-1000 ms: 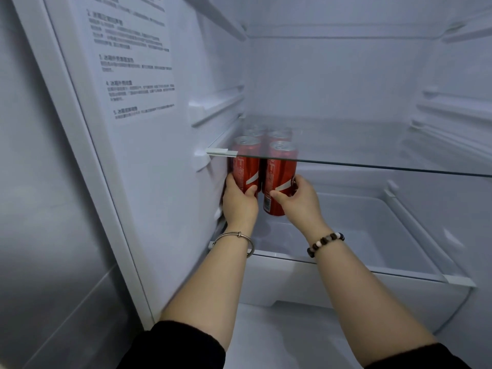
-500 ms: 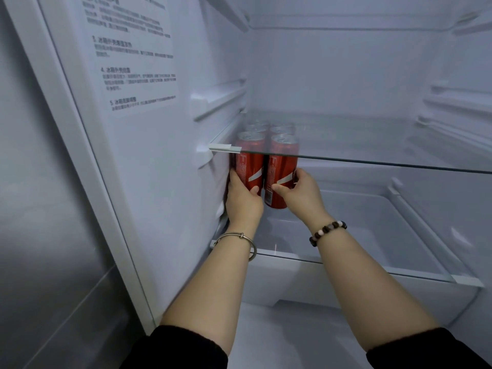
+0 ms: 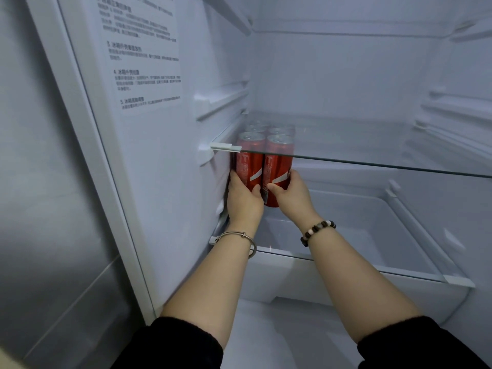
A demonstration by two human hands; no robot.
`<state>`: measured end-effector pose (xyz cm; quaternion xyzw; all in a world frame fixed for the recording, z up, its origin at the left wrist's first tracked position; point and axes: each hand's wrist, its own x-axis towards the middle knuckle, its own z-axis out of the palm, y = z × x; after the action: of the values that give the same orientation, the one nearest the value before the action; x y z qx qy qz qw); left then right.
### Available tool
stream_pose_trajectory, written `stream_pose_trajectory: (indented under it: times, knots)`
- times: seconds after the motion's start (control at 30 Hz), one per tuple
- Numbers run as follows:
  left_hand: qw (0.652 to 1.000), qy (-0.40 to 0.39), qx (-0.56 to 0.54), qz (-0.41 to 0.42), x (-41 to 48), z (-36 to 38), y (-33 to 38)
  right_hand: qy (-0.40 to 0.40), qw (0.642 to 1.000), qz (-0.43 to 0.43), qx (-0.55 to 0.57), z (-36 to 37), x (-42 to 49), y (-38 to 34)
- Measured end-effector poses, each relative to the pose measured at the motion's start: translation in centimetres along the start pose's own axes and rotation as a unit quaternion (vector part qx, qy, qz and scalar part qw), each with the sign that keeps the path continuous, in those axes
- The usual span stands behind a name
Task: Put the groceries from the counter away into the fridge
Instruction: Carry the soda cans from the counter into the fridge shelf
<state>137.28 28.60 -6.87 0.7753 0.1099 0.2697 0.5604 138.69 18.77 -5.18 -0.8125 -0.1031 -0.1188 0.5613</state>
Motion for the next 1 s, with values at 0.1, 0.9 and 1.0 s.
stream_pose_trajectory:
  times: [0.1,0.9,1.0]
  knots:
    - [1.000,-0.009,0.009,0.004,-0.5,0.0,0.0,-0.020,1.000,0.006,0.015,0.0,0.0,-0.3]
    - [0.997,0.012,0.025,0.066,-2.4,-2.2,-0.2,-0.007,0.970,0.131,0.207,-1.0,4.9,-1.4]
    - [0.998,0.019,0.012,0.055,-2.4,-2.2,-0.1,-0.007,0.972,0.128,0.195,0.5,5.9,-1.2]
